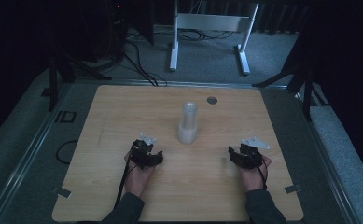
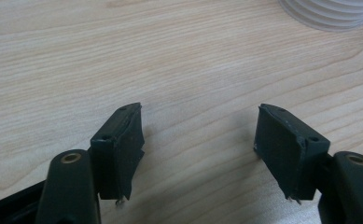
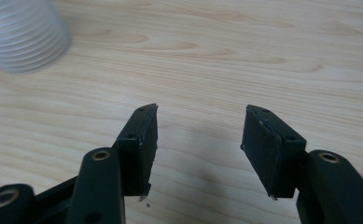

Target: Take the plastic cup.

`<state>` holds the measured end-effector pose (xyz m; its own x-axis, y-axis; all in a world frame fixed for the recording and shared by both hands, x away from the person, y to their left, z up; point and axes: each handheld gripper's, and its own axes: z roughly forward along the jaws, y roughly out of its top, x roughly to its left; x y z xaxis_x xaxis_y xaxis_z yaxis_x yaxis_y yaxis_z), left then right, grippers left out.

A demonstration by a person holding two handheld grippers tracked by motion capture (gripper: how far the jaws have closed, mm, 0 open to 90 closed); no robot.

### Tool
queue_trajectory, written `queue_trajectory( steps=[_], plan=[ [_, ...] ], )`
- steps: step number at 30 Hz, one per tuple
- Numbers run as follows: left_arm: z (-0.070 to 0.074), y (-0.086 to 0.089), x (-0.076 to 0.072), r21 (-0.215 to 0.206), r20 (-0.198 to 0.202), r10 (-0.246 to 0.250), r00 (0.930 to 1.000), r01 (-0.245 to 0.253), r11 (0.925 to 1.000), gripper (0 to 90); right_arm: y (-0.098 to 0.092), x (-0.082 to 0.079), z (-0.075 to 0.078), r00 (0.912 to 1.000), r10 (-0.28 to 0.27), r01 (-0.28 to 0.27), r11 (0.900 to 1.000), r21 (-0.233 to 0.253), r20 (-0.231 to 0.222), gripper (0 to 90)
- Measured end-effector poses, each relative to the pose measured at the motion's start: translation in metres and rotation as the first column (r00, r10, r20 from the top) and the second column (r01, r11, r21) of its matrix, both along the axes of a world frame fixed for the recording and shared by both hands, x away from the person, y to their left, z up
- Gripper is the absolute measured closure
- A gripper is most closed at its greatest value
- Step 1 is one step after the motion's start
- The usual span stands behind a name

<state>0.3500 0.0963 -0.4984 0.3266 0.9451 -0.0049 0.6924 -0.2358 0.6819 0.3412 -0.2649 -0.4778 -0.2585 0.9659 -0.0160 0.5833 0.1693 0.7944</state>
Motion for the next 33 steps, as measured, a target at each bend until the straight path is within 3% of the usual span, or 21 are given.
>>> queue_trajectory(
  steps=[4, 5, 6, 8, 12, 15, 18, 22, 23, 27, 33],
  plan=[
    [0.001, 0.000, 0.000, -0.007, 0.008, -0.012, 0.9999, 0.013, 0.9999, 35.1, 0.007, -0.002, 0.001, 0.9989, 0.046, -0.046, 0.999, -0.018, 0.006, 45.3],
    [0.005, -0.002, -0.004, -0.047, 0.045, -0.049, 0.9978, 0.051, 0.9976, 40.9, 0.012, -0.003, 0.003, 0.9974, 0.072, -0.072, 0.997, -0.038, 0.008, 44.2],
    [0.008, -0.002, -0.005, -0.044, 0.066, -0.062, 0.9959, 0.065, 0.9969, 41.7, 0.014, -0.003, 0.004, 0.9966, 0.082, -0.082, 0.996, -0.046, 0.005, 44.1],
    [0.013, -0.002, -0.004, -0.077, 0.088, -0.082, 0.9928, 0.089, 0.9931, 43.9, 0.018, -0.003, 0.007, 0.9947, 0.103, -0.102, 0.993, -0.054, 0.004, 43.8],
    [0.020, 0.000, 0.001, -0.101, 0.123, -0.085, 0.9888, 0.097, 0.9901, 44.5, 0.023, -0.002, 0.012, 0.9908, 0.135, -0.134, 0.989, -0.059, 0.012, 44.0],
    [0.025, -0.003, 0.005, -0.143, 0.125, -0.084, 0.9886, 0.101, 0.9845, 45.6, 0.025, -0.001, 0.015, 0.9864, 0.163, -0.161, 0.986, -0.051, 0.024, 51.0],
    [0.029, -0.012, 0.008, -0.120, 0.153, -0.111, 0.9820, 0.130, 0.9842, 45.3, 0.027, -0.001, 0.019, 0.9831, 0.180, -0.179, 0.983, -0.035, 0.033, 53.2],
    [0.031, -0.016, 0.010, -0.114, 0.157, -0.120, 0.9803, 0.138, 0.9838, 45.2, 0.029, -0.001, 0.023, 0.9808, 0.191, -0.190, 0.981, -0.037, 0.037, 54.1],
    [0.032, -0.018, 0.011, -0.117, 0.188, -0.116, 0.9754, 0.140, 0.9833, 45.7, 0.031, 0.000, 0.026, 0.9783, 0.202, -0.200, 0.979, -0.043, 0.045, 54.7],
    [0.031, -0.015, 0.012, -0.111, 0.215, -0.121, 0.9692, 0.147, 0.9828, 45.7, 0.034, 0.001, 0.029, 0.9757, 0.213, -0.211, 0.977, -0.044, 0.051, 54.4],
    [0.029, -0.014, 0.018, -0.119, 0.194, -0.124, 0.9730, 0.149, 0.9816, 47.6, 0.042, 0.006, 0.035, 0.9731, 0.225, -0.222, 0.973, -0.057, 0.052, 49.7]
  ],
)
